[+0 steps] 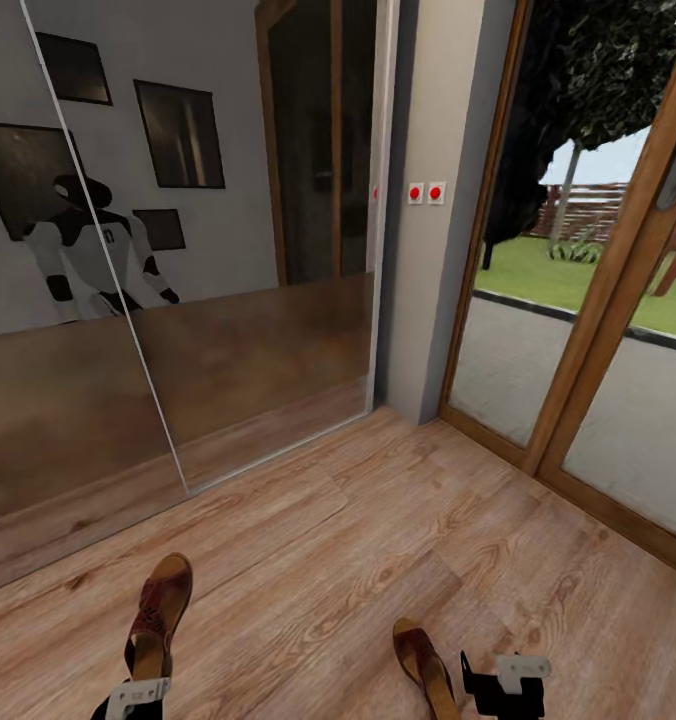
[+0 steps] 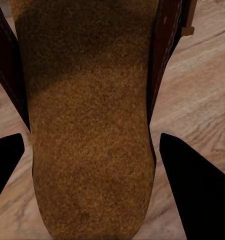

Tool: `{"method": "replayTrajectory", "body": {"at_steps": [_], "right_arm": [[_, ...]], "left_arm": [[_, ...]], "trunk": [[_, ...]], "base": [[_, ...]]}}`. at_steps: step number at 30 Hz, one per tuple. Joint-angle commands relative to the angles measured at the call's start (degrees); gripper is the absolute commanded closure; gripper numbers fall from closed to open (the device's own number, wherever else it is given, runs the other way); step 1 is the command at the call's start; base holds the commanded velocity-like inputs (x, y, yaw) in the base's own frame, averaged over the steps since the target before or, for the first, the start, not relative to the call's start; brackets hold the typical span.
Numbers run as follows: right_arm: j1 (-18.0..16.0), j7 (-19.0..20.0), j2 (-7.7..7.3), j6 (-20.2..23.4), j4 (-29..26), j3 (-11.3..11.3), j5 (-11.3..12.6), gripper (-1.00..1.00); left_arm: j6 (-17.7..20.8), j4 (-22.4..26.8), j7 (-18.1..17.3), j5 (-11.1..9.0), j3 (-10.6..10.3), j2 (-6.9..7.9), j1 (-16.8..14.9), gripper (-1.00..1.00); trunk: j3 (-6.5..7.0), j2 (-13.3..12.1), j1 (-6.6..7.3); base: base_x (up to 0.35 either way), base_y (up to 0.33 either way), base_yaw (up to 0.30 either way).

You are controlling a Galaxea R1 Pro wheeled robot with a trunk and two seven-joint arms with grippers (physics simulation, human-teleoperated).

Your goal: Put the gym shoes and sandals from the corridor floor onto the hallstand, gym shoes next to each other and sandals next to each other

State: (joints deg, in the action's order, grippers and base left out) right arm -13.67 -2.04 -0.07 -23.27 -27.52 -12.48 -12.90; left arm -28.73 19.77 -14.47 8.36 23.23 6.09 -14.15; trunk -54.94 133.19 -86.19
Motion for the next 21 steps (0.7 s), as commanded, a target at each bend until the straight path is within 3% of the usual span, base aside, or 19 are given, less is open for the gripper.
{"method": "replayTrajectory", "body": {"at_steps": [1,6,9,16,17,18,21], "right_arm": [[0.0,-0.2,0.02,-0.2,0.0,-0.2,-0.6,-1.0],[-0.1,0.0,0.07,0.0,-1.8,0.0,-0.7,-1.0],[-0.1,0.1,0.12,0.7,-4.6,0.1,-0.7,-1.0],[-0.1,0.3,0.17,6.6,-10.1,0.2,-0.7,-1.0],[-0.1,0.4,0.18,8.3,-11.0,0.3,-0.6,-1.0],[-0.1,1.3,0.14,11.3,-12.3,1.0,-0.6,-1.0],[-0.1,2.0,0.1,12.4,-12.4,1.3,-0.6,-1.0]], "left_arm": [[-0.1,0.0,-0.2,0.6,0.5,-0.05,-0.2,1.0],[0.6,0.3,-0.3,0.6,0.4,-0.24,-1.3,1.0],[1.9,0.4,-0.3,0.6,0.4,-0.35,-4.0,1.0],[10.4,0.8,-0.7,0.8,0.0,-0.5,-11.4,1.0],[12.4,0.9,-0.8,0.8,0.0,-0.5,-13.0,1.0],[16.6,1.0,-0.9,0.9,-0.1,-0.53,-16.8,1.0],[19.1,1.0,-0.9,1.1,-0.2,-0.54,-19.0,1.0]], "trunk": [[-0.05,0.0,0.01],[-0.05,0.0,0.01],[-0.05,0.0,0.01],[-0.05,0.0,0.01],[-0.05,0.0,0.01],[-0.05,0.0,0.01],[-0.05,0.0,0.01]], "base": [[0.0,-0.002,0.0],[0.0,0.0,0.0],[0.0,0.0,0.0],[0.0,0.0,0.0],[0.0,0.0,0.0],[0.0,0.0,0.0],[0.0,0.0,0.0]]}}
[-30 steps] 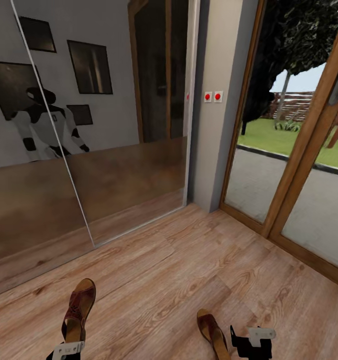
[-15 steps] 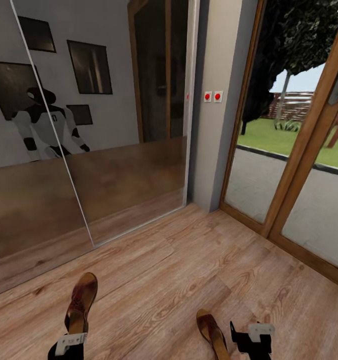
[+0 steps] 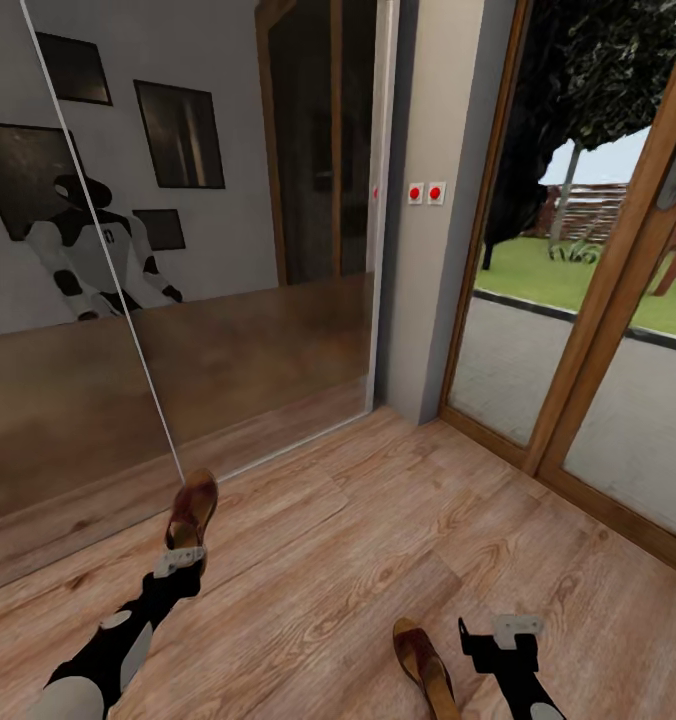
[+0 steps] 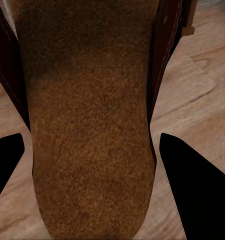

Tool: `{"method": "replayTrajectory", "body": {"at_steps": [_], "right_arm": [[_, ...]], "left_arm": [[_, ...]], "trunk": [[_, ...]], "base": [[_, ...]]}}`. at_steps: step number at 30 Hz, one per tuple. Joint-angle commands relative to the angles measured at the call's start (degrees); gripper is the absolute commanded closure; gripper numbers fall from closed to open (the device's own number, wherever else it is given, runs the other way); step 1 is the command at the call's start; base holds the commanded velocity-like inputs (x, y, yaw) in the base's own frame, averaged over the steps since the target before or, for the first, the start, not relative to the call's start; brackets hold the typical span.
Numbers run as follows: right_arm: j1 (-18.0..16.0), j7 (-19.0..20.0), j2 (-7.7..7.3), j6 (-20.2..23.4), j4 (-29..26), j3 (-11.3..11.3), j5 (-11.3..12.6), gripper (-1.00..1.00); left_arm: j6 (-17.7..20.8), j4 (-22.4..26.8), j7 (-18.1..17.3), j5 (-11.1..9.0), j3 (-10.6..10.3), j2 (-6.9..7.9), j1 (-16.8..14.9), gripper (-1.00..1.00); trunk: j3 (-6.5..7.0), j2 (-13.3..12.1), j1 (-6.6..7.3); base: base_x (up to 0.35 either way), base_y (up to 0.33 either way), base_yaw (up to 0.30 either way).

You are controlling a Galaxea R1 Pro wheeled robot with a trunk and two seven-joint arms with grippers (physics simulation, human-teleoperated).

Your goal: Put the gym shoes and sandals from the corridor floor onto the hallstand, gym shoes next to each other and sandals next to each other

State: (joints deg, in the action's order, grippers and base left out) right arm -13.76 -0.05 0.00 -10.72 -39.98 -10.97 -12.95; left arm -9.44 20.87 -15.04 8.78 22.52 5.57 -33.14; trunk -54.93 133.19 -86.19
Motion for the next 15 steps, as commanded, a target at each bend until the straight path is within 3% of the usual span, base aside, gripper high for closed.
{"method": "replayTrajectory", "body": {"at_steps": [1,4,11,12,15], "right_arm": [[0.0,0.1,0.0,0.0,0.1,-0.1,-0.5,-1.0],[0.0,0.5,-0.21,0.4,0.3,0.2,-0.6,-1.0],[0.0,0.6,-0.39,0.5,1.9,0.3,-0.7,-1.0],[0.0,0.6,-0.37,0.5,2.6,0.3,-0.7,-1.0],[0.1,0.6,-0.34,0.5,2.9,0.3,-0.7,-1.0]], "left_arm": [[0.3,-0.1,-0.3,0.7,0.4,-0.05,-0.5,1.0],[3.2,0.0,-0.4,0.8,-1.8,-1.08,-2.1,1.0],[5.1,0.6,-1.0,0.9,-8.5,-1.92,-3.6,1.0],[5.7,1.2,-2.8,0.9,-10.2,-1.92,-4.0,1.0],[6.0,1.7,-6.9,0.9,-12.3,-1.77,-4.3,1.0]], "trunk": [[-0.05,0.0,0.01],[-0.05,0.0,0.01],[-0.05,0.0,0.01],[-0.05,0.0,0.01],[-0.05,0.0,0.01]], "base": [[0.0,0.0,0.0],[0.0,0.0,0.0],[0.0,0.0,0.0],[0.0,0.0,0.0],[0.0,0.0,0.0]]}}
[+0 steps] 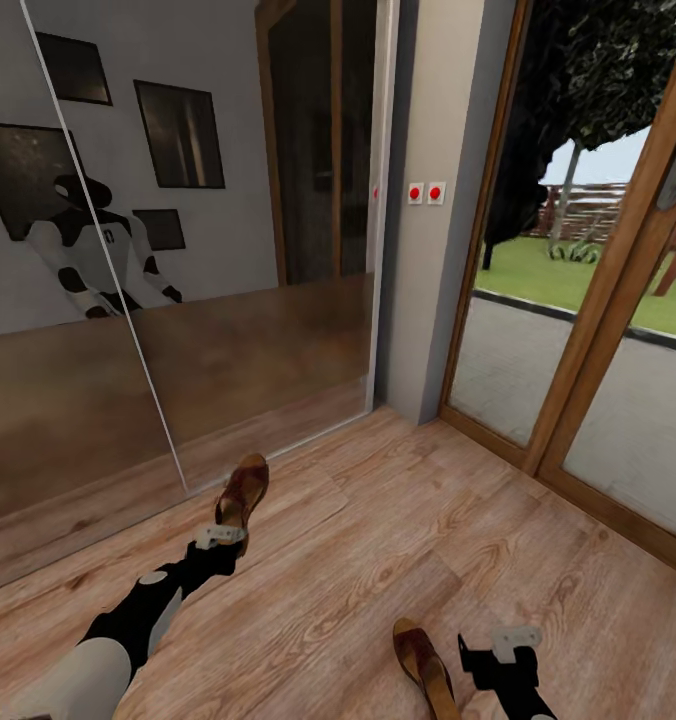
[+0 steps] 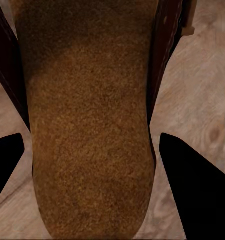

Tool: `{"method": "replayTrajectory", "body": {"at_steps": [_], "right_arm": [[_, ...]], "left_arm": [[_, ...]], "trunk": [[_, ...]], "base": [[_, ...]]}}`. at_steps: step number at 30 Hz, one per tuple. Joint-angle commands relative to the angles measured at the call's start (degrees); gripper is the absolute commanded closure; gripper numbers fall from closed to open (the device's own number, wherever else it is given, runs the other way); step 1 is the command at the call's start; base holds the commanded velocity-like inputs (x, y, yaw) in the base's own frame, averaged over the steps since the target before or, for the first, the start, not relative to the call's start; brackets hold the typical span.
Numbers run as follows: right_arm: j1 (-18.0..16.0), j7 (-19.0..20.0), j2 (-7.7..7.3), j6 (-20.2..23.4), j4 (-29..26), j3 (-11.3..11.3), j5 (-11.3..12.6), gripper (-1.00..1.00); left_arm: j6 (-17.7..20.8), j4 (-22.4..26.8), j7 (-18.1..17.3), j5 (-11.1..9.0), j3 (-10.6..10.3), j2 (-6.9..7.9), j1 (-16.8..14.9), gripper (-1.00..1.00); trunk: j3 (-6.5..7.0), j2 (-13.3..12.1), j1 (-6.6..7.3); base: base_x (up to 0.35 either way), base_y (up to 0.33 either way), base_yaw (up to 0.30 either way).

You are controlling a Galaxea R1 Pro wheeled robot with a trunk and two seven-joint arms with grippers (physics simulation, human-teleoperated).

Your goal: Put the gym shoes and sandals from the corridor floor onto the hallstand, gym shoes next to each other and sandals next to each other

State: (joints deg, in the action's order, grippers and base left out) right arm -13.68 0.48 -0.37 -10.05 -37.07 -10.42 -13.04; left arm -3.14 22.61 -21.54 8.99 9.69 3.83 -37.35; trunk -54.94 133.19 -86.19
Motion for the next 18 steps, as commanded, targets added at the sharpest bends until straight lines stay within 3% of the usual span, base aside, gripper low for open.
{"method": "replayTrajectory", "body": {"at_steps": [1,2,5,12,18], "right_arm": [[0.0,0.0,0.06,-0.2,0.1,-0.2,-0.6,-1.0],[0.0,0.0,0.13,-0.2,0.2,-0.2,-0.6,-1.0],[0.0,0.0,0.22,-0.2,0.2,-0.2,-0.6,-1.0],[0.0,0.0,0.28,-0.1,0.2,-0.3,-0.5,-1.0],[0.0,0.0,0.32,0.1,0.2,-0.4,-0.5,-1.0]], "left_arm": [[-0.1,0.3,-2.4,0.7,0.1,0.0,-0.1,1.0],[0.0,1.2,-5.2,0.7,-0.4,0.18,-0.3,1.0],[0.1,2.8,-7.8,0.8,-0.8,0.28,-0.1,1.0],[0.0,5.3,-9.7,0.8,-1.1,0.55,0.4,1.0],[0.1,5.7,-9.9,0.8,-1.1,0.36,0.1,1.0]], "trunk": [[-0.05,0.0,0.01],[-0.05,0.0,0.01],[-0.05,0.0,0.01],[-0.09,0.0,0.01],[-1.46,2.4,-1.31]], "base": [[0.0,0.0,0.0],[0.0,0.0,0.0],[0.0,0.0,0.0],[0.0,0.0,0.0],[0.0,0.0,0.001]]}}
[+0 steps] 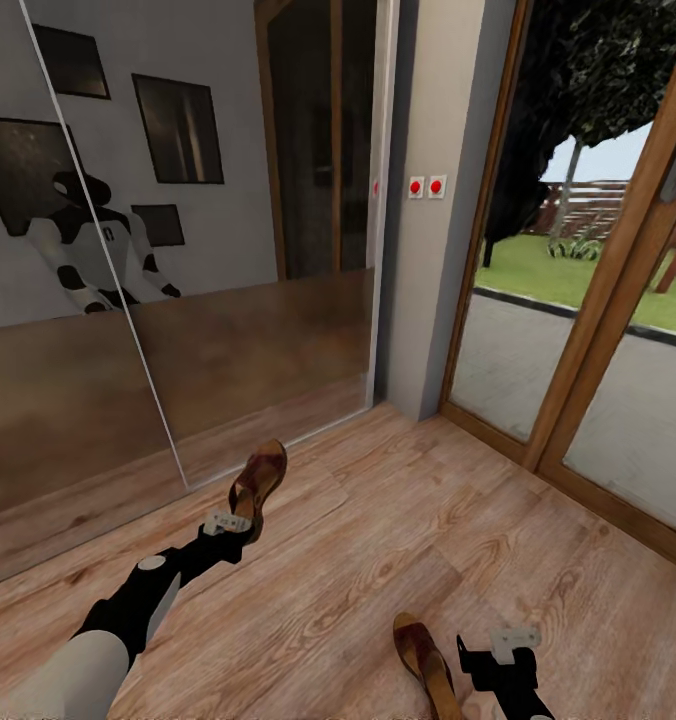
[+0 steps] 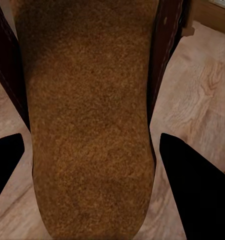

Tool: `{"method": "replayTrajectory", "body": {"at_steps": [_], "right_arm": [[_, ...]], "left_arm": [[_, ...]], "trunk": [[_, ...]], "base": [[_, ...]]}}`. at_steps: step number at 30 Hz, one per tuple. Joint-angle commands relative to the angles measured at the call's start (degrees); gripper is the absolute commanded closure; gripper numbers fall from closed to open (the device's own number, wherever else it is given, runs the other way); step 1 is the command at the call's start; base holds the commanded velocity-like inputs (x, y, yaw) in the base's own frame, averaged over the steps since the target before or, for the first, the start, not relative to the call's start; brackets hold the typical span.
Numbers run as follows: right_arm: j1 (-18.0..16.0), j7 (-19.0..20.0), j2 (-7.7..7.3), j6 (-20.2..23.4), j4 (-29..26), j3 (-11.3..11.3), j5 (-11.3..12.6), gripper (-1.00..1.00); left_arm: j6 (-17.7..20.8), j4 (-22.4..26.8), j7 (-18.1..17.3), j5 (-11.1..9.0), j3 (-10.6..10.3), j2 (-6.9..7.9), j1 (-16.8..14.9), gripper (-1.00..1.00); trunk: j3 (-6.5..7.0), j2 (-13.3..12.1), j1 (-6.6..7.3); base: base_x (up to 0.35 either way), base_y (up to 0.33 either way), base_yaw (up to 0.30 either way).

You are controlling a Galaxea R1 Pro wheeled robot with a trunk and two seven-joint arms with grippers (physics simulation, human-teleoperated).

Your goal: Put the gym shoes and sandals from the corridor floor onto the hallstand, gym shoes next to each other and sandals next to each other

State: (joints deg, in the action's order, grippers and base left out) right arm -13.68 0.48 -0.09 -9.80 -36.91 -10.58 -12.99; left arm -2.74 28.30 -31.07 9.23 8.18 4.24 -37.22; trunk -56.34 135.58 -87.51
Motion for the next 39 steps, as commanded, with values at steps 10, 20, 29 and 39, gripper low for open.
{"method": "replayTrajectory", "body": {"at_steps": [10,20,29,39], "right_arm": [[-2.5,2.8,0.09,9.2,-3.1,-0.2,-0.4,-1.0],[-2.7,2.9,0.03,9.8,-3.4,-0.2,-0.4,-1.0],[-2.8,3.2,-0.29,9.7,-3.4,-0.3,-0.4,-1.0],[-2.8,8.5,-0.84,9.7,-4.6,-0.4,-0.6,-1.0]], "left_arm": [[10.0,11.2,-0.4,0.4,-4.0,-0.55,-0.2,1.0],[10.6,12.6,-0.6,0.3,-4.1,-0.63,0.2,1.0],[10.6,12.7,-0.7,0.3,-6.0,-0.71,0.3,1.0],[10.5,12.7,-0.7,0.2,-6.3,-0.73,0.3,1.0]], "trunk": [[-2.72,4.0,-2.19],[-5.46,7.7,-4.19],[-8.27,7.8,-4.42],[-11.39,7.9,-4.68]], "base": [[0.0,0.0,0.06],[0.0,0.0,0.074],[0.0,0.0,0.045],[0.0,0.0,0.002]]}}
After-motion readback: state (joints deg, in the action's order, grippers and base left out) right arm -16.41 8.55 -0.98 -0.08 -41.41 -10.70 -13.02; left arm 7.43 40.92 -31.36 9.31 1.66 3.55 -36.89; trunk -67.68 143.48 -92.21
